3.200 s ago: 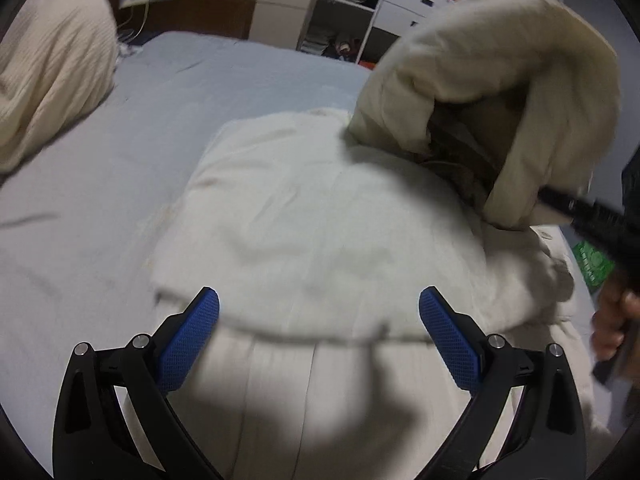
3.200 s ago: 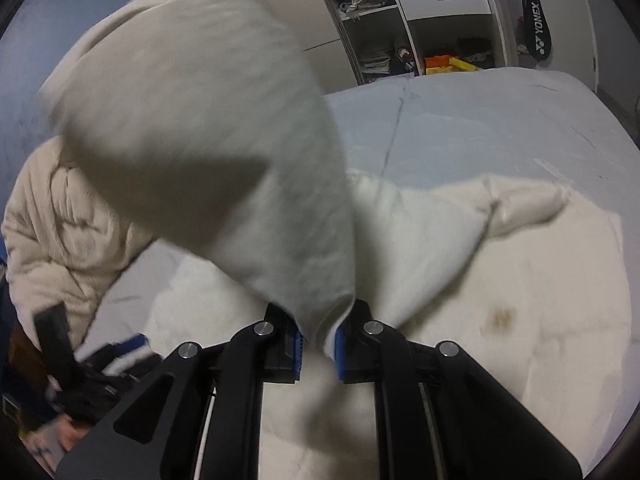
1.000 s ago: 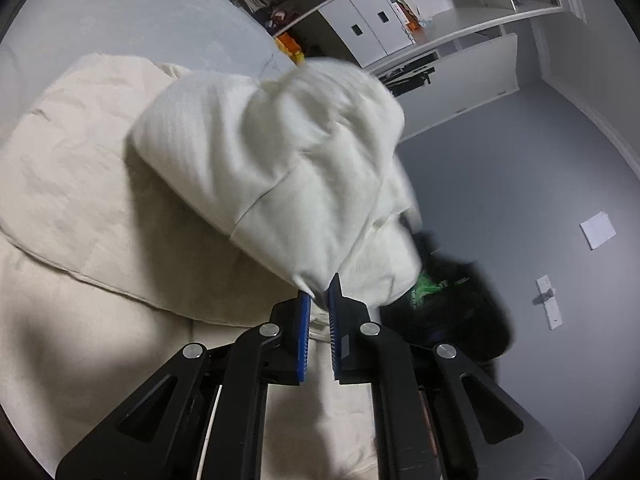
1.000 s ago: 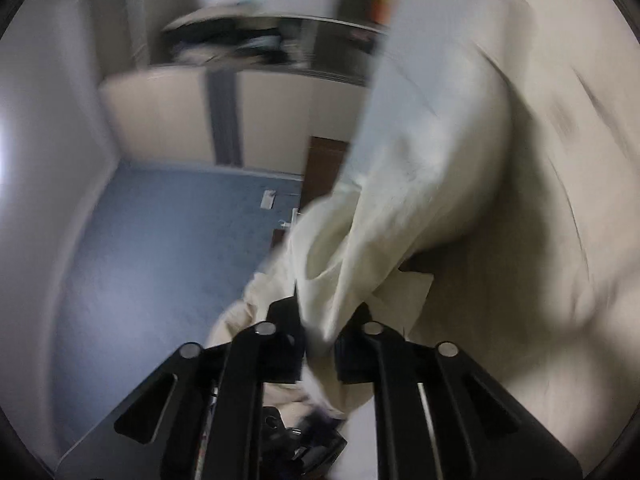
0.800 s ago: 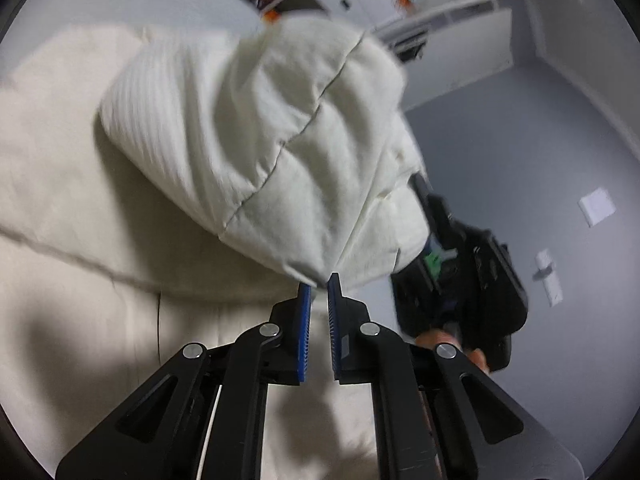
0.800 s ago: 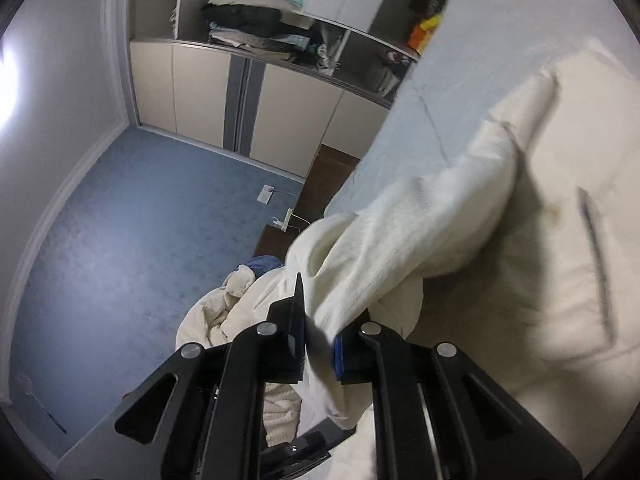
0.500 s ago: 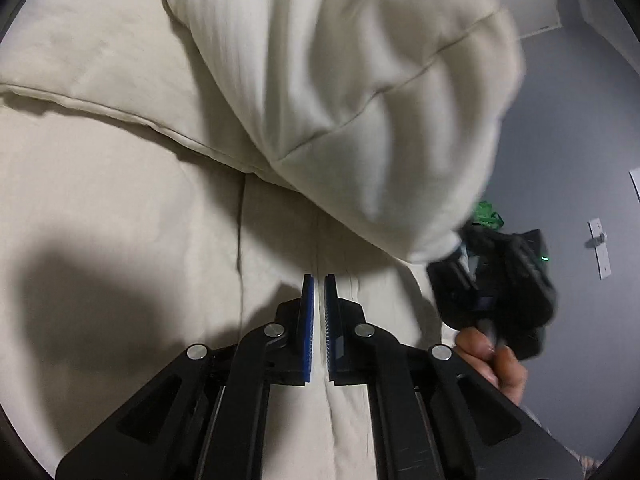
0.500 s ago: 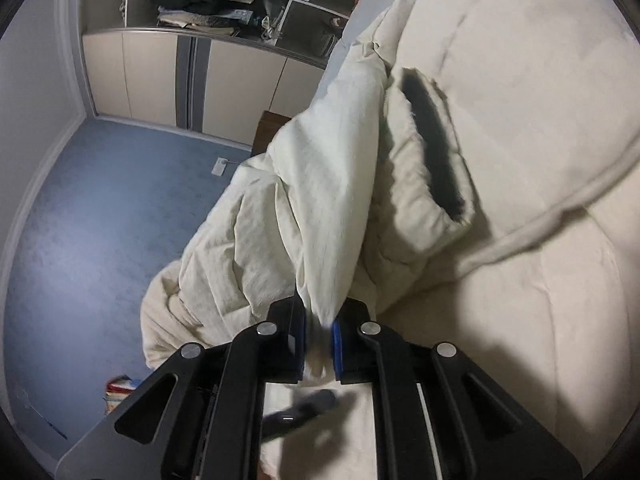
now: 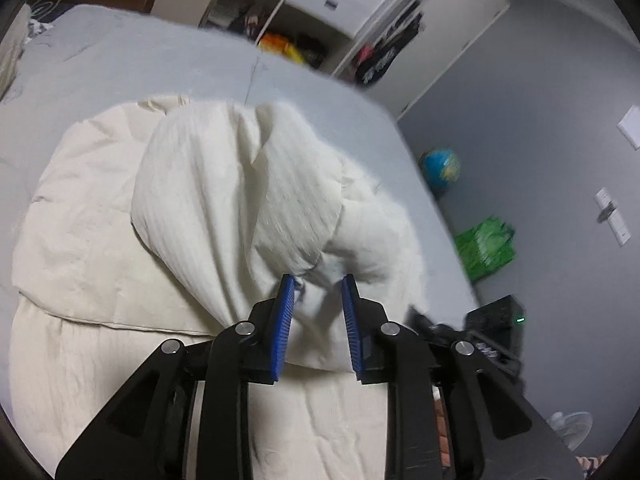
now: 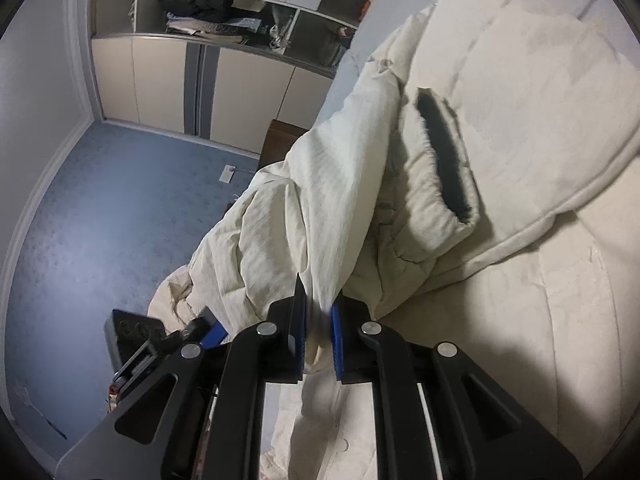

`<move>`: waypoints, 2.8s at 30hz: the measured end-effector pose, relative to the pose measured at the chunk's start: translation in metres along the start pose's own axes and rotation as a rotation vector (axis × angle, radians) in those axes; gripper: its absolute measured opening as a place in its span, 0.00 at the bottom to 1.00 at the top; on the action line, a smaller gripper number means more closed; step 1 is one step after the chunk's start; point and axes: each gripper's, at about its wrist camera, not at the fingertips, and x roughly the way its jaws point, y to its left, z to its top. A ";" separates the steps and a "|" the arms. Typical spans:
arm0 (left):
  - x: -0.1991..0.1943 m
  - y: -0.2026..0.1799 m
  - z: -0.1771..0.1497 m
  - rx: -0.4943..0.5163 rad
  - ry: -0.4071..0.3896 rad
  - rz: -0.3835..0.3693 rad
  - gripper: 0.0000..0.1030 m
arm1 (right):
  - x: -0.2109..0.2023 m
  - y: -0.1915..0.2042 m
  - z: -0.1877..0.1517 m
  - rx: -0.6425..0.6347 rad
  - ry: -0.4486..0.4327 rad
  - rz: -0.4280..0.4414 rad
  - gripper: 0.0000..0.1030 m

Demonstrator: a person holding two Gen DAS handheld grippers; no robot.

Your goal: Fold large clothes

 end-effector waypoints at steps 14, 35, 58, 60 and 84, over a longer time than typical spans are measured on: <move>0.058 0.075 -0.088 -0.124 0.153 0.040 0.01 | -0.008 -0.042 -0.024 0.091 0.016 -0.053 0.11; -0.034 0.037 -0.069 -0.028 0.000 0.082 0.81 | -0.082 -0.029 -0.051 0.089 0.000 -0.155 0.39; 0.040 0.063 -0.023 -0.084 0.122 0.212 0.14 | -0.093 -0.005 -0.073 0.012 0.066 -0.147 0.42; 0.038 0.063 -0.023 -0.086 0.124 0.200 0.18 | -0.091 -0.005 -0.073 0.013 0.071 -0.152 0.42; -0.157 0.184 -0.165 -0.199 0.200 0.341 0.87 | -0.135 0.014 -0.071 -0.021 0.055 -0.189 0.58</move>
